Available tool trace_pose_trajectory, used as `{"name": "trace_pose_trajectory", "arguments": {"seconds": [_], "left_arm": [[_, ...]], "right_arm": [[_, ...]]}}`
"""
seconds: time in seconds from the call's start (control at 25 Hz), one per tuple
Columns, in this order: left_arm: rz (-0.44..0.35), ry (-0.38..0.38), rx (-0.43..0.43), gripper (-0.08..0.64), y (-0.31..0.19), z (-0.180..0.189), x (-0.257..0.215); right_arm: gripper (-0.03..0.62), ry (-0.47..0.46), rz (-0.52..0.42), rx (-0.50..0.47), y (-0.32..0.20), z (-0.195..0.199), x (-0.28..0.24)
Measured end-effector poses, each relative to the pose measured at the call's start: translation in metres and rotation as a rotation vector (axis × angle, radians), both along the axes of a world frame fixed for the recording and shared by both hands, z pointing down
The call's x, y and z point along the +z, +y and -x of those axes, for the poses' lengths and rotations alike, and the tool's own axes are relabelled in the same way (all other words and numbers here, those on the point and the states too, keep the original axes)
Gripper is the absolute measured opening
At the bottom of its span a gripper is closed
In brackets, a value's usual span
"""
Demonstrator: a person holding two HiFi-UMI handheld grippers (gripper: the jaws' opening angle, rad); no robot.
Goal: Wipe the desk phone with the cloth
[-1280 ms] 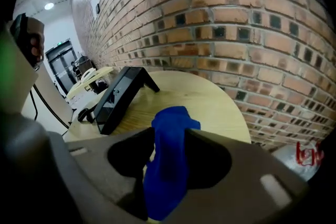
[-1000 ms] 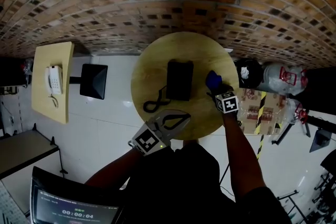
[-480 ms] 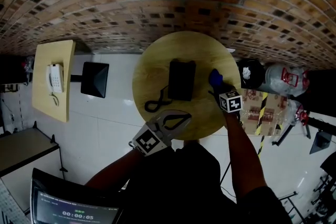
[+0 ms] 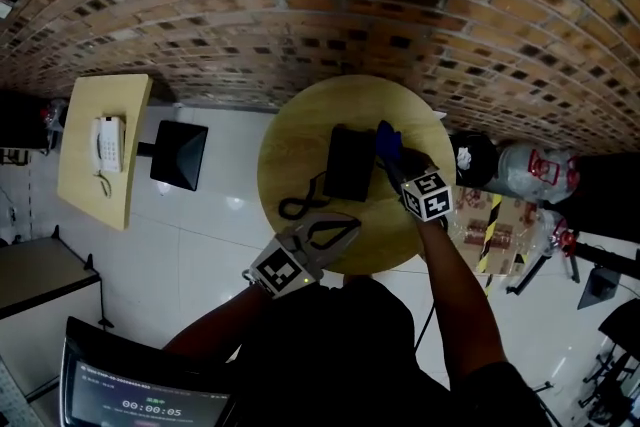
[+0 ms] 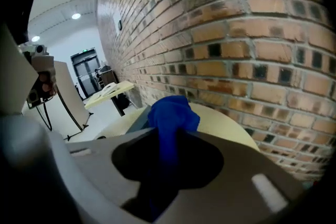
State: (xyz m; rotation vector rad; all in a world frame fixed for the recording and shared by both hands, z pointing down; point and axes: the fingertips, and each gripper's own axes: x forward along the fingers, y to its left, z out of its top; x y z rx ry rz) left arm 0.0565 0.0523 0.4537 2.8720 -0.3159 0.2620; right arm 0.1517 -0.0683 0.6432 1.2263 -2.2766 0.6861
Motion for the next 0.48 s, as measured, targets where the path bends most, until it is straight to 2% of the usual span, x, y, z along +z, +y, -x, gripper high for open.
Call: {"name": "trace_pose_trajectory", "arguments": {"seconds": [0.2, 0.48], "left_arm": [[0.001, 0.009, -0.037, -0.015, -0.003, 0.017, -0.003], [-0.011, 0.023, -0.087, -0.015, -0.011, 0.045, -0.007]], "right_arm": [[0.097, 0.068, -0.039, -0.118, -0.027, 0.041, -0.010], [0.097, 0.151, 0.003, -0.188, -0.031, 0.067, 0.015]]}}
